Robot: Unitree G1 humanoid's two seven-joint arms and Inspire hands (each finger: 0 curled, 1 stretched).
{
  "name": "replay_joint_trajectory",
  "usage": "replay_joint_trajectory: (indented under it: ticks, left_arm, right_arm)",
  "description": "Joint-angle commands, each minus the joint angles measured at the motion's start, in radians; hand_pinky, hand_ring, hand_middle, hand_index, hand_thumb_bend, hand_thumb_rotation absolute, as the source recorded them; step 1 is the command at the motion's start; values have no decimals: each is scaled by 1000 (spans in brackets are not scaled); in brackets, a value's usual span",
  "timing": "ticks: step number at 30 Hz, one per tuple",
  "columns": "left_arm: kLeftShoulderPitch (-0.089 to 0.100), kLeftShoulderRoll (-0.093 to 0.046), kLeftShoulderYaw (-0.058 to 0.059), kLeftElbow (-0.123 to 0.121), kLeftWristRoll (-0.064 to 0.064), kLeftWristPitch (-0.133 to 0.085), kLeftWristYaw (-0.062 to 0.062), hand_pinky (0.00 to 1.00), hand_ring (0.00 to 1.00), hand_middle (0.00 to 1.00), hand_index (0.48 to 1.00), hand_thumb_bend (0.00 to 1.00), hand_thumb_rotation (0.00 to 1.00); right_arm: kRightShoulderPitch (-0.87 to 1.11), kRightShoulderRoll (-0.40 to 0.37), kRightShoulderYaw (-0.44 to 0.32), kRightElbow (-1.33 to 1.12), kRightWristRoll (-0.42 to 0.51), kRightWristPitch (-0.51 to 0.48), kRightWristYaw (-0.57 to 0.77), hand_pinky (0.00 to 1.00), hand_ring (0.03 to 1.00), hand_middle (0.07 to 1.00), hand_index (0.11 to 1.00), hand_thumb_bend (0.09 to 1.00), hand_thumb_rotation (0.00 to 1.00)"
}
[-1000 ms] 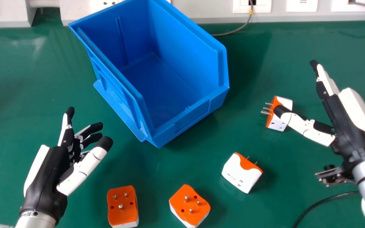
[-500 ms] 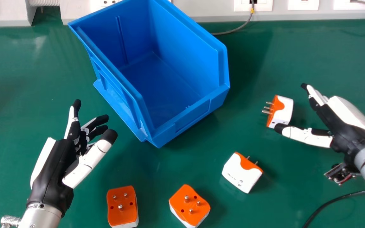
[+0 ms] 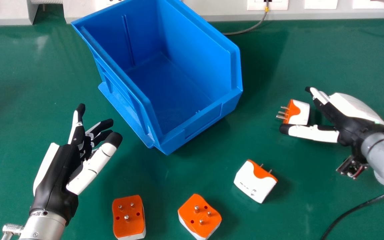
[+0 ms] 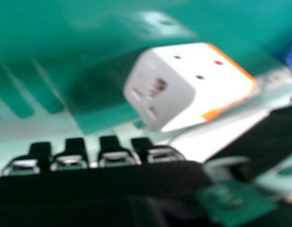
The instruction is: Pick all objects and put in blue box
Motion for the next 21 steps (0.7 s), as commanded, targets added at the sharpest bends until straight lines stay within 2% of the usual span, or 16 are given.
replay_joint_trajectory:
  ticks: [1, 9, 21]
  left_arm:
    - [-6, 3, 5, -10, -7, -5, 2, 799, 883, 897, 939, 751, 684]
    - [-4, 0, 4, -18, -8, -3, 4, 802, 884, 898, 939, 750, 684]
    - [7, 0, 7, -33, -15, 0, 0, 805, 886, 900, 942, 740, 686]
  right_arm:
    - [-69, -11, 21, 19, -19, 20, -1, 1000, 1000, 1000, 1000, 618, 902]
    - [-131, -13, 85, 54, -58, 44, 18, 1000, 1000, 1000, 1000, 618, 893]
    - [-174, -23, 158, 88, -115, 33, 2, 1000, 1000, 1000, 1000, 614, 875]
